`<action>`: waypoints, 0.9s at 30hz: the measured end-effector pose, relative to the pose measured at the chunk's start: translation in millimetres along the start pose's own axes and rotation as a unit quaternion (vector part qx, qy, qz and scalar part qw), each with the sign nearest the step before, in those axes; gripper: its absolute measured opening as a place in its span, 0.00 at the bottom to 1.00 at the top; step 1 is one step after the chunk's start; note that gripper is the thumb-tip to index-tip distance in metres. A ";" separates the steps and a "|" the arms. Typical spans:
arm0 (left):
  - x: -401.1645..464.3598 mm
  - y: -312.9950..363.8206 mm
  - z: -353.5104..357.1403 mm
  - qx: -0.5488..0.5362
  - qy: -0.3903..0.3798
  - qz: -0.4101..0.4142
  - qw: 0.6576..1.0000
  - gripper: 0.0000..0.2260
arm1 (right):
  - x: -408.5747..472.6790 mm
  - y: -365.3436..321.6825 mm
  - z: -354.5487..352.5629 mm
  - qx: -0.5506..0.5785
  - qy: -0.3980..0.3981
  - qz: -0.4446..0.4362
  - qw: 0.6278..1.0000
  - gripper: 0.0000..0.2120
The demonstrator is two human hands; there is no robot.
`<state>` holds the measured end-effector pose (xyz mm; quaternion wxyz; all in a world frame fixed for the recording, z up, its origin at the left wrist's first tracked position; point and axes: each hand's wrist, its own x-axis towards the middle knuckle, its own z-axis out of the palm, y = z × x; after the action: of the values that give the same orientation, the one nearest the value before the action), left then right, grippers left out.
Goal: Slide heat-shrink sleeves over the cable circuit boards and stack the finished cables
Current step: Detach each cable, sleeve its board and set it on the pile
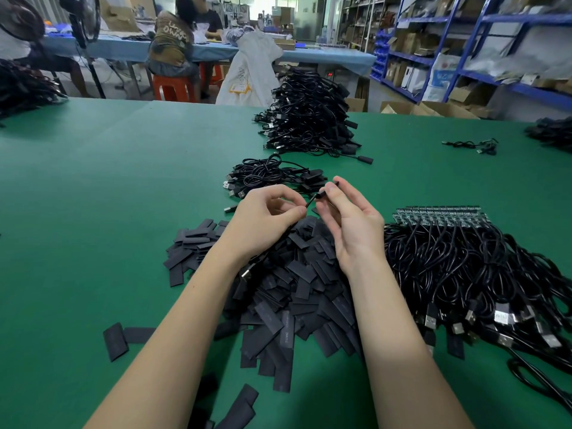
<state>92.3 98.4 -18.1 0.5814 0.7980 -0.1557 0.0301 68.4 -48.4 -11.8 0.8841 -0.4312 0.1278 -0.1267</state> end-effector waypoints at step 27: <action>60.2 18.4 -24.4 0.193 0.105 0.095 0.971 0.04 | 10.3 -1.8 -14.8 -0.093 -0.015 0.045 0.995 0.07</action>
<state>147.5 103.4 20.4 0.4244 0.8690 -0.1595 0.1983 72.9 -63.7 -20.4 0.8470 -0.5071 0.1445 -0.0677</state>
